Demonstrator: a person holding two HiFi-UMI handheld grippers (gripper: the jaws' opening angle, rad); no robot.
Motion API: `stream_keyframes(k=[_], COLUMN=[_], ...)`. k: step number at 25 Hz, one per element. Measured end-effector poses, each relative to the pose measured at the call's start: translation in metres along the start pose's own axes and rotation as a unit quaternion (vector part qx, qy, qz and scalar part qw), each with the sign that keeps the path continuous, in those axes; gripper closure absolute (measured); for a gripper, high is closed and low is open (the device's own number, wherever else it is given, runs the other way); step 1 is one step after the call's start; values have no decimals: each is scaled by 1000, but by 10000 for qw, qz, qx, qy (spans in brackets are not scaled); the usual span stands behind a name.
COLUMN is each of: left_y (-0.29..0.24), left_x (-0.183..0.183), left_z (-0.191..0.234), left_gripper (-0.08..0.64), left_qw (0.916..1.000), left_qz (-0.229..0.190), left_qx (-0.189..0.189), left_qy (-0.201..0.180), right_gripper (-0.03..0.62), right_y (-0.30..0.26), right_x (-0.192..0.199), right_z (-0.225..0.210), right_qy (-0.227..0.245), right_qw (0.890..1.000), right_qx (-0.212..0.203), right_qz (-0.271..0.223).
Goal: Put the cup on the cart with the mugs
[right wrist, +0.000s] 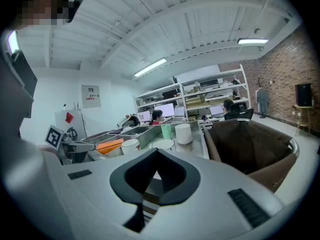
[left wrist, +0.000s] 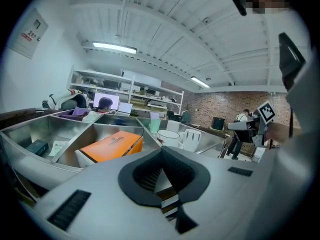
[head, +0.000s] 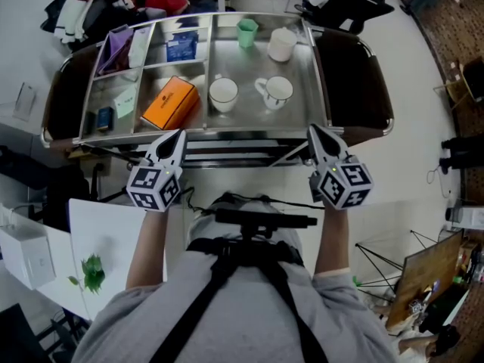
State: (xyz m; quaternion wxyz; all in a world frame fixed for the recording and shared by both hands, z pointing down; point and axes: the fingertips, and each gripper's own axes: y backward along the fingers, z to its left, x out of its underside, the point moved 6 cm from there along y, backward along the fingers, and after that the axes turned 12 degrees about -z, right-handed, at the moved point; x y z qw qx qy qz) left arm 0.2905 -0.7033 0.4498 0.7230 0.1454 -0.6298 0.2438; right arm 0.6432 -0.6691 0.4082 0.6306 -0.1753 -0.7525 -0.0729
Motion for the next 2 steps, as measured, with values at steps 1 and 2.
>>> stream_keyframes(k=[1,2], left_y=[1,2], left_x=[1,1], left_z=[1,2], left_gripper=[558,558], left_qw=[10000,10000], left_qz=[3,6], left_qx=[-3,-6], left_qy=[13,26], right_gripper=[592,591], right_y=[0,-1], right_x=[0,0], right_z=[1,3], right_qy=[0,-1], right_qw=[10000,10000], right_qx=[-8,-16], right_qz=[1,2])
